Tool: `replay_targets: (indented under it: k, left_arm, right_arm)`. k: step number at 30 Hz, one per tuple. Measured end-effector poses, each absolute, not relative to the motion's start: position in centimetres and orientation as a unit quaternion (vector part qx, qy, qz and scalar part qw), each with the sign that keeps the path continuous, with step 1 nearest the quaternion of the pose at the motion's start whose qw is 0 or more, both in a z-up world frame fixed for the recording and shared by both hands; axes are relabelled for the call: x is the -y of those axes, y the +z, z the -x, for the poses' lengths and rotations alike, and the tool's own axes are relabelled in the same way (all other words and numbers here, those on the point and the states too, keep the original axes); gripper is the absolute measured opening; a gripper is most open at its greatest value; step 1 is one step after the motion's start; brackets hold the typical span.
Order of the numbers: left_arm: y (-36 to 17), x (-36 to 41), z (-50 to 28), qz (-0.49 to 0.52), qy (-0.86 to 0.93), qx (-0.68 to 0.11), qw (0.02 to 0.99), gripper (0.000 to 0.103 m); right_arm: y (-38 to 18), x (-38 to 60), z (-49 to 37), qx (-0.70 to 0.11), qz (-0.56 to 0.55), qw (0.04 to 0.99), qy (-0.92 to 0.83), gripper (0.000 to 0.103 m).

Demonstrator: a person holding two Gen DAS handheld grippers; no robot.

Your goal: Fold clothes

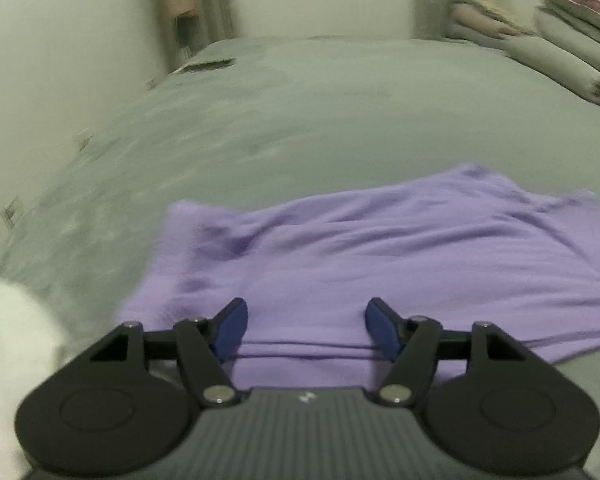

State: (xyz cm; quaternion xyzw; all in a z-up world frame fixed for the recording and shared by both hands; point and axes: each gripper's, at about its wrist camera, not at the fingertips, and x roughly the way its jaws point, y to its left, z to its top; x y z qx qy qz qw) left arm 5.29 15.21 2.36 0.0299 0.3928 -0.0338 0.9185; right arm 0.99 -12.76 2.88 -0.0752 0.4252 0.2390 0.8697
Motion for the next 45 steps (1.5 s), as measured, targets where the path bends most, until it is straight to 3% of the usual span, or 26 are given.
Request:
replay_targets:
  k: [5,18,23,25,41,45]
  left_arm:
    - [2.9,-18.8,-5.6,0.004,-0.008,-0.402,0.916,0.067]
    - [5.2,-19.0,-4.8,0.064,-0.057,-0.339,0.937,0.065]
    - [2.0,-16.8,-6.4,0.001,-0.022,-0.396,0.918,0.065]
    - [2.1,-16.6,-6.3,-0.014,-0.009,-0.385,0.923,0.065]
    - [3.9,-6.2,-1.2,-0.12,-0.139,-0.302,0.935,0.067]
    - [4.2,-2.8,0.9,-0.139,-0.201,-0.276,0.93,0.068]
  right_arm:
    - [2.8,12.7,-0.7,-0.425,0.084,0.869,0.24,0.036]
    - [4.3,13.9,-1.1,-0.392,0.06,0.893,0.212,0.039]
    - [2.9,13.4,-1.9,-0.424,0.068,0.879,0.205,0.041]
    - [3.0,13.2,-1.8,-0.418,0.075,0.882,0.204,0.041]
    - [3.7,19.9,-4.2,-0.396,-0.188,0.888,0.136,0.042]
    - [3.2,20.0,-4.6,-0.407,-0.204,0.88,0.135,0.042]
